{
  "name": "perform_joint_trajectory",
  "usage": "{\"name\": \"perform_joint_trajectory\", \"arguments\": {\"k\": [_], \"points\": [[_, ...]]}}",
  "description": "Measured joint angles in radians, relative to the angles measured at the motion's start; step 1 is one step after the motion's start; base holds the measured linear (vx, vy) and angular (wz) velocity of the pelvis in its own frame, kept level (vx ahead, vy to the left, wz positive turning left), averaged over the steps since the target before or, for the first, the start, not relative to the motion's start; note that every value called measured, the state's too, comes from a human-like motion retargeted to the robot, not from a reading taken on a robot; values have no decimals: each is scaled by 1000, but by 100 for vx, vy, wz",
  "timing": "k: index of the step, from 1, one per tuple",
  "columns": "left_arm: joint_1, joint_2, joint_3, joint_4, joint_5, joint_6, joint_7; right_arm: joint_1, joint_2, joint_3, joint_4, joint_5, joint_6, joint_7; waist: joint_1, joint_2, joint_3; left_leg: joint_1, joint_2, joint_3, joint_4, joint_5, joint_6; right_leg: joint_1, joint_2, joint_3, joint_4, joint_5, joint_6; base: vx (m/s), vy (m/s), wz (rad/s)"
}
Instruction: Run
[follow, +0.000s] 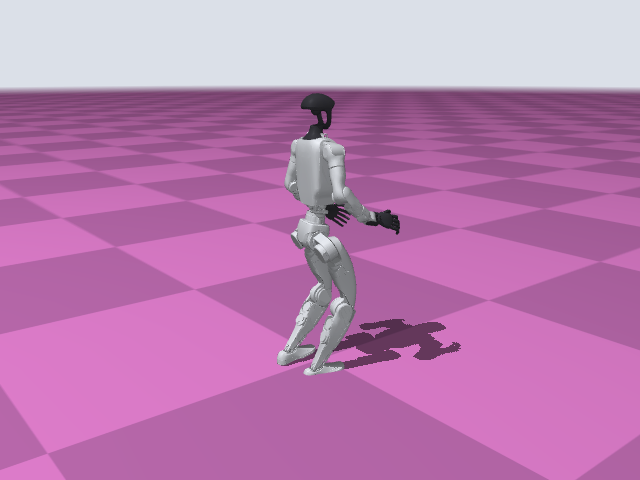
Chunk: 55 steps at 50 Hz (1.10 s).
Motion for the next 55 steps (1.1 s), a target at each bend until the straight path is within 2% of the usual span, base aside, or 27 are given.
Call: {"name": "perform_joint_trajectory", "arguments": {"k": [4, 8, 12, 20, 24, 30, 35, 39, 42, 44, 47, 50, 52, 55], "points": [[47, -8, 16, 97, 16, 22, -13, -54, -1, 13, 20, -18, 5, 6, 36, -2, -11, -77, 31, -2, 58, -15, 16, 28, 24, -7, -78, 31, 3, 0, 0, 0], [70, -4, 26, 102, 23, 23, -10, -60, 4, 19, 36, -18, 8, 18, 47, -8, -28, -82, 10, -19, -18, -5, 16, 54, 24, -10, -128, 51, 10, 0, 0, 0], [51, 9, 24, 34, 33, 2, 12, -28, 16, 27, 52, -13, 6, 23, 41, -1, -36, -50, -3, -33, -68, -3, 5, 52, 12, -27, -87, 23, 8, 0, 0, 0], [-72, 57, 5, -139, 39, -36, 49, 38, 29, 34, 88, -4, -9, 25, 3, -20, -37, 47, -68, -38, -232, 32, -7, 33, -67, -65, -19, -40, -4, 0, 0, 0], [-87, 65, -10, -142, 40, -41, 38, 43, 38, 34, 110, -4, -8, 23, -1, -22, -30, 72, -75, -42, -258, 35, -11, 36, -76, -67, -10, -48, -5, 0, 0, 0], [-46, 41, -22, 8, 39, -20, -6, -15, 35, 40, 148, -16, -1, 27, 16, -25, -18, 78, -64, -45, -242, 28, -2, 82, -56, -63, -73, -29, -7, 0, 0, 0], [53, 33, -13, 146, 69, 8, -41, -67, 19, 46, 126, -55, -6, 17, 47, -17, -4, 18, -24, -41, -85, -1, 2, 102, -23, -55, -74, -23, -2, -1, 0, -4], [117, 46, 20, 167, 78, 16, -67, -92, -3, 47, 75, -82, -10, 12, 65, -11, -5, -42, -5, -38, 15, -23, 9, 122, -2, -52, -105, -20, -3, -1, 0, -4], [153, 51, 37, 128, 74, 12, -59, -72, -13, 42, 44, -84, -16, 10, 62, -3, -2, -50, -10, -34, 64, -45, 12, 104, -17, -49, -5, -66, -5, 0, 0, 0], [149, 60, 48, 70, 67, 5, -40, -40, -18, 36, 31, -73, -18, 7, 34, -11, 2, -36, -43, -26, 48, -46, 21, 68, -62, -48, 109, -97, -8, -4, 3, 25], [98, 75, 57, -44, 58, -12, 18, 33, -19, 26, 32, -41, -24, -11, -46, -49, 20, 7, -138, -16, -20, -46, 48, -51, -192, -32, 409, -117, -7, -5, 3, 63], [-6, 97, 69, -169, 49, -33, 107, 111, -8, 6, 50, 17, -41, -41, -150, -111, 45, 82, -257, -21, -118, -46, 75, -223, -311, 60, 712, -80, 0, 0, 3, 61], [-75, 112, 79, -238, 39, -46, 152, 157, -2, -7, 64, 67, -55, -43, -180, -100, 61, 165, -259, -36, -179, -39, 53, -290, -282, 93, 752, -54, 5, 9, 1, -28], [-128, 112, 79, -318, 19, -82, 180, 233, -4, -40, 64, 125, -65, -39, -188, 5, 68, 269, -151, -69, -238, 44, -39, -309, -145, 43, 594, -15, 10, 11, -3, -65]]}}
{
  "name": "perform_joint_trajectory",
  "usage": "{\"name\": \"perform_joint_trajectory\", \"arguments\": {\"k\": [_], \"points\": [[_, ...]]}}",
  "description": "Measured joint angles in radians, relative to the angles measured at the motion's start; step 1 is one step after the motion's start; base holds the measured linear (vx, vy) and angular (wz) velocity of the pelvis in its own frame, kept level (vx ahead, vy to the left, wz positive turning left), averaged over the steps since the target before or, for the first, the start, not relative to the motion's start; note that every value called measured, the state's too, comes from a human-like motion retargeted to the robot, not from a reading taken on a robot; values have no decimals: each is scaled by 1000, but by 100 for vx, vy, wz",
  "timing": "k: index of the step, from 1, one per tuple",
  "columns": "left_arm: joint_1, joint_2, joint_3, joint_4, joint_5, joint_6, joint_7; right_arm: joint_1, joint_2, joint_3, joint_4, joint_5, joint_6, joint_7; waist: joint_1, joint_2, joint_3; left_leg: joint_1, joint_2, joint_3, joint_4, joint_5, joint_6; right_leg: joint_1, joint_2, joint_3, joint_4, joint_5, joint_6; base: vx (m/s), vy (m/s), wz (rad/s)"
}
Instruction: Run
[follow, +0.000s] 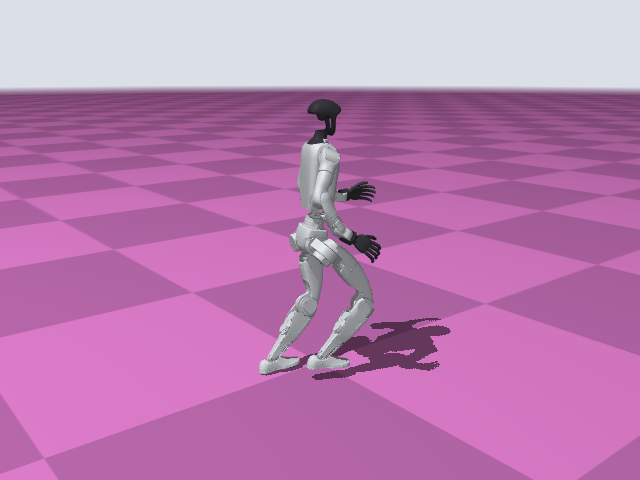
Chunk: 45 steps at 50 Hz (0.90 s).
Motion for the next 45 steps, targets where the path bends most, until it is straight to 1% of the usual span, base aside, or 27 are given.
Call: {"name": "perform_joint_trajectory", "arguments": {"k": [3, 5, 6, 8, 10, 12, 13, 15, 17, 18, 20, 22, 24, 25, 27, 28, 30, 32, 33, 35, 37, 38, 40, 41, 42, 43, 45], "points": [[13, -13, -26, -30, 4, -32, -9, 66, 13, -54, -32, 28, -5, -6, 14, 67, -27, 12, 87, -26, 49, 160, -99, 35, 123, -24, -250, 35, 14, 5, -8, -38], [51, -19, -45, -27, 22, -31, -29, 78, 24, -80, -69, 34, -8, -30, 42, 90, -36, -22, 136, -33, 203, 232, -139, 80, 189, -32, -336, 40, 1, -3, -7, -35], [86, -22, -53, -14, 34, -23, -40, 66, 25, -87, -93, 30, -16, -48, 61, 89, -34, -48, 151, -31, 313, 238, -142, 103, 205, -32, -316, 12, -21, -6, -5, -33], [158, -24, -66, 22, 61, -3, -60, 15, 17, -98, -151, 6, -25, -92, 109, 89, -15, -120, 190, -26, 565, 214, -133, 153, 236, -34, -259, -77, -80, -6, -4, -25], [236, -21, -74, 75, 92, 23, -72, -74, -5, -101, -213, -42, -28, -140, 166, 85, 20, -231, 239, -16, 815, 130, -83, 210, 261, -28, -209, -192, -139, -3, -2, -17], [316, -13, -62, 115, 109, 38, -97, -199, -33, -96, -275, -95, -27, -178, 247, 97, 31, -396, 305, -19, 951, 49, -23, 264, 316, -12, -281, -201, -154, -4, -2, -47], [362, -3, -52, 120, 103, 42, -123, -254, -46, -96, -310, -100, -28, -190, 275, 87, 33, -467, 305, -16, 963, 29, 1, 306, 316, -1, -309, -201, -140, 0, 0, 0], [456, 36, -25, 99, 76, 38, -179, -321, -66, -97, -390, -73, -34, -187, 300, 21, 44, -553, 245, 26, 857, 29, 35, 423, 257, 27, -384, -145, -72, 9, 2, 52], [532, 63, -2, 71, 41, 26, -220, -322, -71, -84, -461, -28, -46, -152, 322, -37, 24, -590, 178, 64, 625, 58, 28, 523, 203, 41, -471, 30, 29, 10, 6, 47], [560, 69, 6, 61, 26, 20, -232, -308, -71, -72, -487, -7, -52, -130, 326, -62, 7, -596, 139, 77, 491, 84, 14, 556, 177, 42, -492, 129, 83, 7, 7, 42], [590, 67, 14, 46, -3, 18, -228, -273, -64, -41, -514, 26, -63, -87, 312, -100, -26, -584, 52, 95, 247, 140, -10, 585, 120, 35, -457, 292, 163, 2, 7, 45], [575, 52, 16, 24, -8, 16, -192, -233, -51, -13, -504, 27, -68, -60, 279, -114, -38, -555, -9, 102, 193, 132, 6, 571, 67, 24, -310, 341, 179, -4, 5, 34], [523, 39, 21, -8, 15, 5, -139, -179, -36, 8, -467, -1, -60, -54, 240, -119, -35, -521, -42, 106, 281, 49, 62, 527, 7, 10, -106, 302, 158, -6, 4, 18], [482, 33, 27, -25, 34, 0, -104, -152, -27, 16, -439, -21, -52, -57, 217, -122, -29, -497, -58, 106, 337, -12, 98, 492, -30, 3, 12, 261, 140, -7, 4, 23], [316, 29, 28, -40, 97, 2, 8, -117, 4, 23, -342, -72, -34, -89, 141, -149, -7, -441, -111, 104, 357, -90, 157, 345, -122, 23, 223, 136, 88, -10, 3, 55], [220, 30, 24, -41, 122, 5, 62, -99, 20, 23, -289, -88, -34, -102, 92, -167, -4, -405, -145, 95, 313, -90, 169, 248, -167, 46, 291, 80, 64, -9, 2, 65], [55, 32, 20, -51, 130, 8, 134, -48, 32, 27, -206, -76, -39, -110, 19, -164, -8, -288, -170, 67, 205, -90, 157, 75, -193, 83, 334, 2, 24, -1, 0, 6], [-32, 28, 20, -87, 105, -6, 147, 22, 13, 17, -174, -17, -46, -83, -2, -92, -5, -136, -103, 39, 118, -76, 90, -8, -111, 57, 225, -22, 1, 12, -2, -98], [-54, 26, 20, -110, 89, -20, 139, 59, 0, 6, -169, 13, -48, -68, -7, -38, -3, -67, -48, 25, 78, -33, 43, -25, -52, 24, 126, -18, -7, 14, -5, -107], [-62, 22, 5, -152, 56, -56, 109, 131, -15, -26, -171, 58, -46, -47, -22, 50, -18, 28, 49, 2, 29, 122, -61, -40, 57, -25, -109, 3, -5, 12, -9, -78], [-30, 17, -29, -183, 48, -83, 74, 196, -13, -72, -193, 87, -45, -47, -14, 107, -42, 53, 124, -11, 74, 313, -152, -24, 158, -37, -337, 44, 5, 4, -10, -57], [-7, 18, -47, -192, 50, -88, 59, 214, -8, -90, -208, 96, -45, -59, -1, 129, -49, 46, 156, -15, 142, 381, -180, -8, 200, -45, -410, 59, 1, -2, -8, -57], [56, 17, -75, -190, 60, -85, 33, 212, 1, -110, -241, 95, -58, -89, 28, 141, -53, 25, 193, -12, 319, 439, -196, 15, 246, -49, -409, 35, -26, -5, -6, -49], [95, 15, -86, -174, 70, -72, 20, 186, 2, -116, -262, 85, -64, -109, 51, 145, -46, 2, 212, -13, 433, 415, -190, 34, 265, -51, -363, -6, -59, -5, -5, -36], [135, 13, -95, -153, 81, -57, 9, 153, 0, -121, -283, 70, -67, -130, 74, 147, -36, -25, 233, -13, 551, 380, -179, 55, 282, -52, -311, -54, -94, -4, -5, -25], [176, 10, -101, -122, 96, -37, -1, 104, -5, -124, -303, 47, -66, -154, 100, 146, -18, -62, 254, -10, 679, 320, -156, 78, 295, -51, -249, -116, -132, -6, -5, -24], [261, 4, -108, -42, 135, 7, -18, -21, -20, -123, -340, -16, -58, -203, 171, 151, 15, -184, 317, -3, 917, 185, -89, 131, 334, -41, -199, -201, -194, -8, -4, -41]]}}
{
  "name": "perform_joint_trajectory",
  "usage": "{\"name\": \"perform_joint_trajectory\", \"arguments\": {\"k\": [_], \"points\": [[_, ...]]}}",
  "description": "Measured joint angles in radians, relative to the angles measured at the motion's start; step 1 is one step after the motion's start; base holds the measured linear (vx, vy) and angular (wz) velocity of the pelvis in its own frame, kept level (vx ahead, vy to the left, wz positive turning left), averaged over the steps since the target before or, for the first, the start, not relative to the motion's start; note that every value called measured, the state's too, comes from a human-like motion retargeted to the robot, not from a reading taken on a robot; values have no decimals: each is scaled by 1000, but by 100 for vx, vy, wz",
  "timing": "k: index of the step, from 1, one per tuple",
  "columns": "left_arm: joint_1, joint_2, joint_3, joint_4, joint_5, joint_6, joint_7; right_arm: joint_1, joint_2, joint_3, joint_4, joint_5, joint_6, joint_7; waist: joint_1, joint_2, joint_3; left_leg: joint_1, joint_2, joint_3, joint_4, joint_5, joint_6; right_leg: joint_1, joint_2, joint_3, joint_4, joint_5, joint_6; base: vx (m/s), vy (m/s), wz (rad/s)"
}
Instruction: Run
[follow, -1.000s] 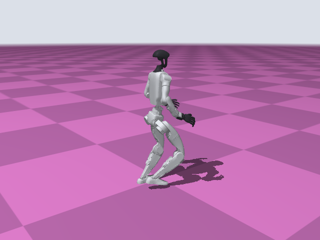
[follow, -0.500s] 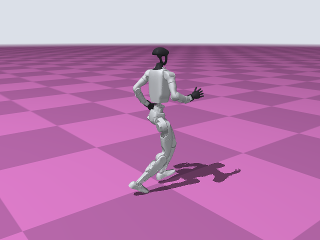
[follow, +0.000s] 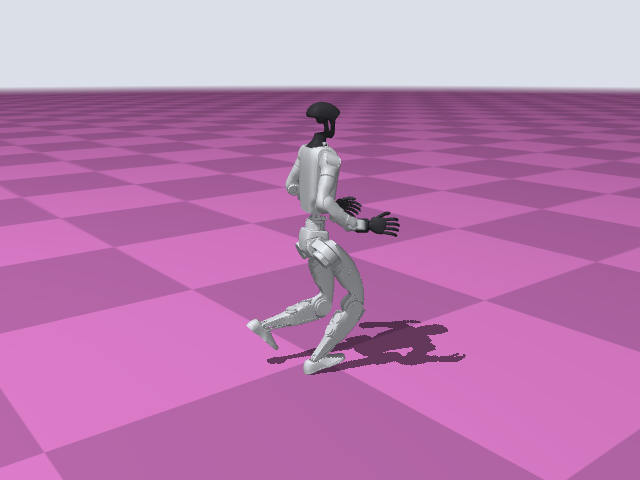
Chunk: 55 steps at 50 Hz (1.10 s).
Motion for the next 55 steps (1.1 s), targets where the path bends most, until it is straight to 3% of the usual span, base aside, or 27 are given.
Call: {"name": "perform_joint_trajectory", "arguments": {"k": [3, 5, 10, 12, 15, 19, 22, 25, 27, 29, 31, 33, 35, 38, 40, 42, 44, 48, 50, 52, 55], "points": [[121, 4, 22, 74, 23, 30, -60, -227, -30, 5, -59, -74, 19, -62, 117, 2, 7, -272, 62, -10, 124, -134, 94, 128, 53, 35, -116, 0, 6, -3, -1, -26], [217, 42, 49, 53, -3, 22, -117, -300, -50, 6, -126, -58, 18, -56, 140, -70, 20, -366, -17, 37, 4, -155, 135, 270, -19, 69, -171, 23, 81, 11, 3, 86], [358, 94, 95, 3, -105, -12, -187, -261, -69, 66, -246, 21, -5, 50, 162, -227, -41, -417, -256, 127, -689, -52, 78, 487, -193, 80, -297, 497, 359, 8, 8, 61], [360, 79, 95, -9, -134, -8, -166, -222, -66, 95, -239, 29, -6, 85, 136, -250, -61, -405, -337, 128, -839, -27, 74, 490, -248, 65, -198, 600, 400, -3, 6, 46], [309, 59, 94, -44, -122, -17, -115, -144, -47, 131, -190, -2, 3, 113, 84, -264, -61, -395, -400, 127, -725, -87, 135, 465, -326, 46, 52, 601, 394, -5, 4, 29], [59, 36, 109, -78, -18, -12, 22, -56, 9, 149, -12, -108, 46, 102, -27, -289, -16, -322, -461, 119, -512, -272, 260, 262, -479, 50, 474, 392, 288, -8, 3, 30], [-214, 26, 102, -80, 29, 8, 129, -7, 43, 144, 142, -132, 44, 95, -138, -298, -18, -182, -507, 82, -633, -275, 264, -20, -550, 109, 592, 242, 206, -7, 2, 28], [-352, 24, 103, -122, 3, -8, 138, 85, 12, 127, 190, -54, 31, 148, -166, -206, -19, 60, -420, 32, -784, -244, 170, -169, -441, 79, 436, 194, 168, 10, -3, -98], [-359, 25, 97, -157, -19, -39, 111, 151, -9, 101, 183, -3, 31, 178, -177, -113, -28, 184, -312, 7, -844, -103, 62, -184, -322, 16, 207, 208, 171, 14, -9, -91], [-332, 21, 73, -183, -26, -70, 77, 215, -13, 63, 164, 35, 35, 192, -183, -55, -53, 244, -234, -8, -852, 107, -39, -182, -221, -4, -41, 244, 190, 7, -11, -50], [-295, 22, 41, -198, -17, -82, 48, 253, -6, 28, 136, 55, 36, 182, -163, -14, -69, 251, -167, -14, -754, 256, -101, -161, -129, -11, -219, 277, 197, 0, -9, -48], [-242, 23, 15, -194, -2, -78, 27, 252, 2, 13, 107, 53, 28, 155, -136, 1, -72, 238, -123, -10, -588, 303, -111, -145, -75, -11, -227, 263, 175, -4, -6, -38], [-177, 20, -5, -164, 17, -56, 9, 210, 4, 7, 70, 34, 21, 125, -98, 5, -59, 207, -86, -12, -380, 256, -94, -118, -37, -10, -129, 194, 118, -4, -6, -21], [-67, 5, -16, -58, 62, 4, -8, 54, -8, 13, 18, -28, 34, 75, -21, -4, 0, 83, -38, -19, -27, 88, -23, -43, 0, 5, 48, 19, 13, -5, -5, -9], [2, -7, -9, 31, 84, 38, -28, -100, -22, 27, -8, -79, 48, 45, 59, 5, 20, -97, 24, -31, 145, -24, 38, 22, 53, 24, 5, 0, -18, -10, -4, -37], [90, 3, 14, 65, 71, 47, -81, -227, -36, 30, -52, -87, 54, 36, 115, -19, 21, -270, 20, -30, 154, -87, 93, 135, 52, 53, -72, 1, 12, 2, 0, 23], [191, 40, 42, 46, 36, 37, -138, -286, -50, 25, -121, -60, 48, 51, 140, -92, 29, -362, -52, 23, 3, -105, 129, 285, -17, 87, -146, 44, 92, 9, 2, 81], [341, 86, 88, 8, -42, 3, -208, -276, -60, 45, -235, 5, 24, 118, 174, -216, -18, -422, -217, 113, -553, -55, 92, 496, -147, 103, -306, 413, 318, 8, 7, 50], [376, 79, 98, -2, -77, 4, -207, -243, -56, 64, -250, 27, 22, 158, 158, -250, -50, -414, -309, 127, -813, -12, 67, 522, -203, 89, -270, 572, 396, 0, 6, 48], [370, 61, 100, -20, -84, 5, -182, -205, -44, 84, -235, 26, 23, 188, 125, -264, -62, -404, -367, 129, -858, -16, 81, 519, -245, 67, -138, 634, 406, -5, 2, 40], [300, 31, 104, -60, -50, 1, -120, -129, -18, 107, -165, -25, 43, 201, 68, -280, -51, -399, -421, 134, -651, -117, 178, 479, -333, 51, 154, 595, 399, -6, 5, 27]]}}
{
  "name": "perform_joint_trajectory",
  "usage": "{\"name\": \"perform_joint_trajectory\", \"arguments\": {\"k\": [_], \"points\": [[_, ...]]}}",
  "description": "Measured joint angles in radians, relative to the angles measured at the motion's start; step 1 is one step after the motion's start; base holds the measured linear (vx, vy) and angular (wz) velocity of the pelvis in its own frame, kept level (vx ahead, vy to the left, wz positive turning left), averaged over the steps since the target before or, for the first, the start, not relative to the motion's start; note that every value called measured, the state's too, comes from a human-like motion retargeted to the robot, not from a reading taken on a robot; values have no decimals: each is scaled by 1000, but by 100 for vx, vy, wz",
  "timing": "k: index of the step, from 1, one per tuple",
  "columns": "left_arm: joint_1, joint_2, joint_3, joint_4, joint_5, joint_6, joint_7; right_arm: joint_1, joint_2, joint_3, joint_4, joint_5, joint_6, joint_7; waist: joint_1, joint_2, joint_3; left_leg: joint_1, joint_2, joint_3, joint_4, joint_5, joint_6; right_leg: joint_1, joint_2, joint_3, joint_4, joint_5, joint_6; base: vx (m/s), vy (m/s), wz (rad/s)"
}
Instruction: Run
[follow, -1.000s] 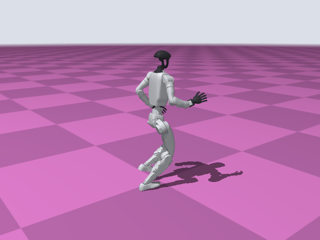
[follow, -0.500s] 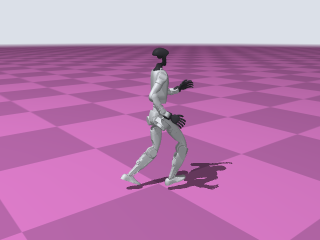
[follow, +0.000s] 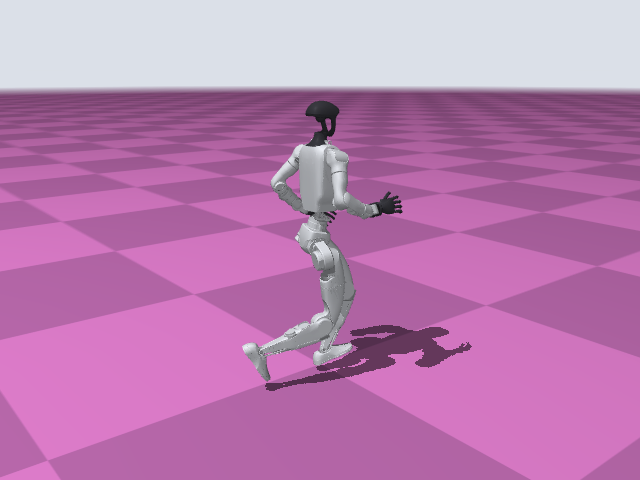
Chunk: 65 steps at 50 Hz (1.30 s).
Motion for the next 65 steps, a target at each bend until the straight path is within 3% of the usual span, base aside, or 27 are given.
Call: {"name": "perform_joint_trajectory", "arguments": {"k": [3, 5, 8, 10, 14, 15, 17, 20, 23, 26, 28, 30, 32, 35, 37, 38, 40, 42, 47, 50, 53, 55, 57, 61, 63, 65], "points": [[-215, -30, 9, -20, 94, 18, 114, 49, 59, 13, 160, -91, 38, -19, -77, -17, 42, 49, -26, -12, 176, -142, 88, -166, -96, 3, 322, -142, -85, -7, 1, 23], [-406, -44, -3, -16, 143, 36, 191, 72, 94, 16, 285, -129, 43, -33, -150, -26, 45, 118, -47, -33, 138, -158, 94, -349, -156, 29, 448, -240, -152, -9, 0, 33], [-600, -46, -18, -53, 135, 34, 227, 157, 74, 13, 369, -87, 25, -15, -211, 31, 35, 344, -25, -76, -31, -143, 45, -561, -135, 46, 405, -323, -205, 4, 2, -43], [-658, -38, -22, -96, 111, 10, 211, 226, 42, 0, 371, -31, 12, 7, -226, 118, 34, 501, 64, -107, -133, -66, -45, -622, -49, -8, 240, -336, -223, 12, -4, -87], [-642, -24, -61, -160, 79, -53, 134, 364, 16, -69, 322, 66, 11, 26, -246, 234, -15, 650, 211, -130, -204, 333, -247, -648, 123, -63, -248, -297, -191, 8, -10, -42], [-631, -17, -76, -172, 82, -63, 117, 392, 19, -91, 303, 83, 11, 25, -237, 257, -25, 655, 247, -132, -170, 415, -282, -643, 173, -65, -367, -280, -180, 0, -9, -46], [-599, -5, -95, -183, 94, -68, 94, 410, 29, -114, 268, 96, 6, 4, -210, 283, -33, 643, 307, -123, -26, 476, -300, -632, 238, -73, -451, -274, -189, -4, -7, -42], [-521, -2, -115, -162, 122, -51, 64, 376, 37, -126, 212, 84, -14, -29, -166, 290, -25, 617, 369, -114, 242, 421, -270, -618, 292, -72, -330, -353, -253, -4, -7, -22], [-433, -16, -122, -70, 161, 7, 35, 246, 32, -124, 158, 36, -12, -66, -107, 284, 26, 535, 415, -125, 556, 256, -201, -566, 327, -58, -128, -518, -358, -5, -7, -1], [-348, -34, -112, 65, 198, 58, -4, 35, 18, -116, 118, -34, 9, -107, -25, 279, 69, 328, 468, -146, 793, 99, -113, -477, 376, -30, -118, -595, -406, -9, -5, -9], [-265, -27, -97, 110, 194, 66, -41, -79, 3, -120, 69, -54, 12, -126, 28, 262, 70, 171, 470, -146, 826, 32, -63, -381, 386, -3, -191, -595, -386, -3, -2, 8], [-167, 9, -73, 104, 166, 58, -86, -144, -13, -132, -2, -41, 9, -129, 53, 203, 78, 72, 409, -104, 728, 6, -26, -245, 335, 31, -267, -573, -324, 6, 1, 65], [-80, 47, -49, 85, 120, 33, -116, -163, -29, -134, -73, -12, 0, -120, 77, 139, 69, 23, 340, -45, 514, 7, -22, -116, 275, 58, -380, -442, -229, 9, 5, 51], [20, 77, -30, 73, 49, 4, -139, -139, -51, -117, -150, 26, -19, -97, 98, 74, 26, -14, 231, 7, 134, 43, -64, 12, 206, 65, -506, -170, -72, 7, 8, 29], [56, 81, -27, 71, 8, 0, -139, -113, -60, -100, -171, 49, -29, -72, 87, 48, -2, -14, 151, 21, -101, 82, -95, 44, 165, 53, -502, -28, -2, 2, 4, 37], [64, 76, -26, 70, -9, 3, -136, -102, -62, -93, -171, 55, -31, -63, 78, 41, -14, -11, 121, 23, -188, 93, -103, 49, 153, 39, -478, 20, 5, -2, -1, 31], [69, 63, -25, 64, -22, 3, -122, -63, -55, -76, -159, 57, -29, -48, 57, 42, -23, -24, 89, 23, -212, 84, -104, 54, 138, 17, -387, 77, 7, -5, -2, 23], [41, 48, -23, 51, -18, 3, -91, -23, -44, -62, -124, 46, -21, -36, 27, 38, -27, -26, 60, 20, -137, 60, -66, 51, 109, 8, -272, 76, 7, -4, 3, 22], [-191, -19, 0, 21, 70, 20, 71, 66, 32, -37, 92, -47, 34, -46, -69, 11, 19, 2, -14, 22, 181, -120, 92, -64, -12, 15, 184, -16, -2, -7, 5, 25], [-466, -53, -4, 26, 155, 51, 216, 76, 107, -31, 306, -99, 46, -74, -159, -15, 30, 56, -38, -6, 184, -158, 94, -287, -102, 32, 422, -123, -88, -11, -4, 42], [-672, -66, -17, -13, 174, 58, 288, 146, 110, -27, 421, -75, 33, -67, -218, 16, 19, 237, -62, -45, 44, -158, 94, -508, -121, 86, 483, -234, -146, 0, 9, -25], [-756, -65, -19, -54, 164, 45, 288, 203, 82, -34, 442, -33, 19, -43, -230, 72, 24, 396, -20, -79, -71, -126, 39, -605, -73, 74, 407, -274, -176, 9, 3, -87], [-781, -55, -24, -91, 146, 20, 252, 258, 50, -48, 435, 20, 8, -16, -240, 152, 23, 529, 66, -107, -160, -21, -56, -651, 4, 18, 234, -290, -191, 12, -5, -70], [-729, -41, -69, -138, 121, -36, 150, 367, 24, -105, 385, 103, 7, 11, -249, 253, -15, 657, 204, -121, -193, 320, -236, -675, 156, -31, -227, -272, -166, 7, -10, -32], [-686, -27, -98, -145, 126, -48, 113, 396, 28, -133, 347, 121, 5, 0, -226, 285, -29, 658, 271, -114, -83, 414, -274, -663, 232, -42, -391, -264, -167, -2, -9, -47], [-627, -21, -121, -132, 137, -44, 86, 391, 33, -147, 312, 121, -8, -19, -200, 291, -33, 651, 316, -100, 74, 416, -267, -661, 273, -46, -382, -302, -195, -5, -7, -38]]}}
